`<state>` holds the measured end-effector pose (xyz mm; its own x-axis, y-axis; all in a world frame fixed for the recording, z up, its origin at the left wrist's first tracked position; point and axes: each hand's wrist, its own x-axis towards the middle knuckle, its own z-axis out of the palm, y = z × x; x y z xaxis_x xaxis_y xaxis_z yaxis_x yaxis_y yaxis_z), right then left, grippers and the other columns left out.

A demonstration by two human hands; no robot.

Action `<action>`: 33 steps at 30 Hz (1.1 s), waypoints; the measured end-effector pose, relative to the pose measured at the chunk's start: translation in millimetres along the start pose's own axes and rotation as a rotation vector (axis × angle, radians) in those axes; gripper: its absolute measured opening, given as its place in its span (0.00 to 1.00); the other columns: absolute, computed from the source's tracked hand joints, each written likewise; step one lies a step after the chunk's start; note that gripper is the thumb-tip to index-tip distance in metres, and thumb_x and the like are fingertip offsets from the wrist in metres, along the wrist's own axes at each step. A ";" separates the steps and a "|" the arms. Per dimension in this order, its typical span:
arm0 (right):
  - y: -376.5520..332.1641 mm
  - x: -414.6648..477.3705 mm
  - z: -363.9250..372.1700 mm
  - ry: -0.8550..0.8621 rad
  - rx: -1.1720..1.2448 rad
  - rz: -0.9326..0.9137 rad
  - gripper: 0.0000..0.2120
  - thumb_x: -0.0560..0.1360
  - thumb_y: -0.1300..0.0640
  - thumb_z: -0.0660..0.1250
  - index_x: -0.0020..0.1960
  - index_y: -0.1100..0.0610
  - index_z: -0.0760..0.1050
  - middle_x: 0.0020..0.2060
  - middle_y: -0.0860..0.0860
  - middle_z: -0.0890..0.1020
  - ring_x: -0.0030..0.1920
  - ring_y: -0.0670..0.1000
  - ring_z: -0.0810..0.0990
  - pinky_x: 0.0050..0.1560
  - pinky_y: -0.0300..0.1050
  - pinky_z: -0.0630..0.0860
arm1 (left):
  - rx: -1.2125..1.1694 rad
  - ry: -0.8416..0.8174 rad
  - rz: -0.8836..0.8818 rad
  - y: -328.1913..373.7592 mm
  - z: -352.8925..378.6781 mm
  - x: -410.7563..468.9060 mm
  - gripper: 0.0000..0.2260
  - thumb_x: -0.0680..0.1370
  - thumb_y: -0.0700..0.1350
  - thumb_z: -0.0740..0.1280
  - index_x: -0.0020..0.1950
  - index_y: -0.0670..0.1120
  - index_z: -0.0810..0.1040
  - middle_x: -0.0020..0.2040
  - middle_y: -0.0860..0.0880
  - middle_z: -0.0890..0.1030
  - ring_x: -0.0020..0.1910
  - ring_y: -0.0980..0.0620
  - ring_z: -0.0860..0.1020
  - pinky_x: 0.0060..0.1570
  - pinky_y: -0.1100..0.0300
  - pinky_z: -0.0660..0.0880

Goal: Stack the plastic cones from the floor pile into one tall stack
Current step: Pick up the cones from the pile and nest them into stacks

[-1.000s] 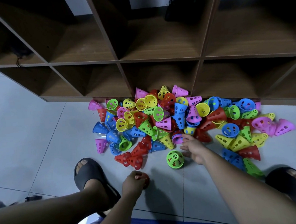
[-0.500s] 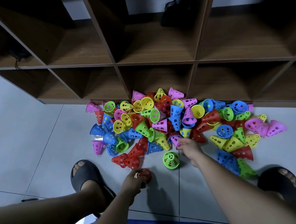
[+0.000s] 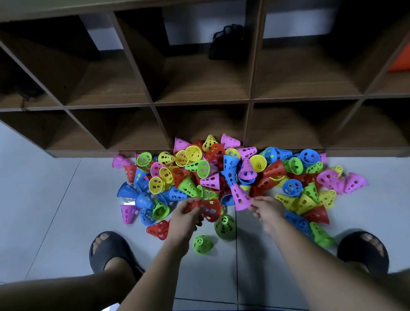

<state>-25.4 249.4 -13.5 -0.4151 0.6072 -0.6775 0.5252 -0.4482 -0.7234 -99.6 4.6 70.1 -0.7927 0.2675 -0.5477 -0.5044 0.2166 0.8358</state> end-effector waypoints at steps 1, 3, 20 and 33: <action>-3.7 -4.5 -0.6 -0.041 0.072 0.021 0.04 0.77 0.65 0.74 0.52 0.61 0.83 0.42 0.58 0.88 0.35 0.49 0.83 0.31 0.40 0.75 | -0.023 -0.014 0.016 3.1 3.6 0.1 0.10 0.81 0.37 0.69 0.58 0.49 0.85 0.50 0.41 0.83 0.35 0.53 0.74 0.34 0.60 0.70; -11.8 -13.5 -1.5 -0.124 0.207 0.064 0.05 0.79 0.66 0.72 0.54 0.61 0.82 0.43 0.58 0.87 0.36 0.49 0.83 0.31 0.39 0.75 | -0.019 -0.060 0.049 7.5 10.9 -1.4 0.10 0.81 0.38 0.70 0.57 0.51 0.86 0.46 0.44 0.83 0.35 0.52 0.73 0.34 0.59 0.69; 7.0 -35.2 -4.5 -0.438 -0.083 0.132 0.09 0.81 0.69 0.66 0.57 0.62 0.82 0.41 0.57 0.85 0.35 0.49 0.79 0.33 0.40 0.73 | 0.133 -0.084 -0.231 -43.7 23.7 -9.0 0.15 0.81 0.36 0.66 0.62 0.52 0.81 0.49 0.42 0.88 0.45 0.46 0.84 0.46 0.53 0.78; 17.7 6.3 21.3 -0.344 -0.212 0.133 0.11 0.82 0.66 0.62 0.61 0.58 0.78 0.53 0.60 0.86 0.45 0.54 0.85 0.41 0.46 0.80 | 0.272 -0.087 -0.370 -96.0 0.3 10.3 0.21 0.83 0.40 0.65 0.74 0.58 0.71 0.54 0.42 0.85 0.47 0.46 0.84 0.41 0.57 0.76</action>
<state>-34.6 231.3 -33.3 -0.5379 0.2831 -0.7941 0.7174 -0.3411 -0.6075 -59.3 -13.1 -15.8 -0.5385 0.2013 -0.8182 -0.6305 0.5480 0.5498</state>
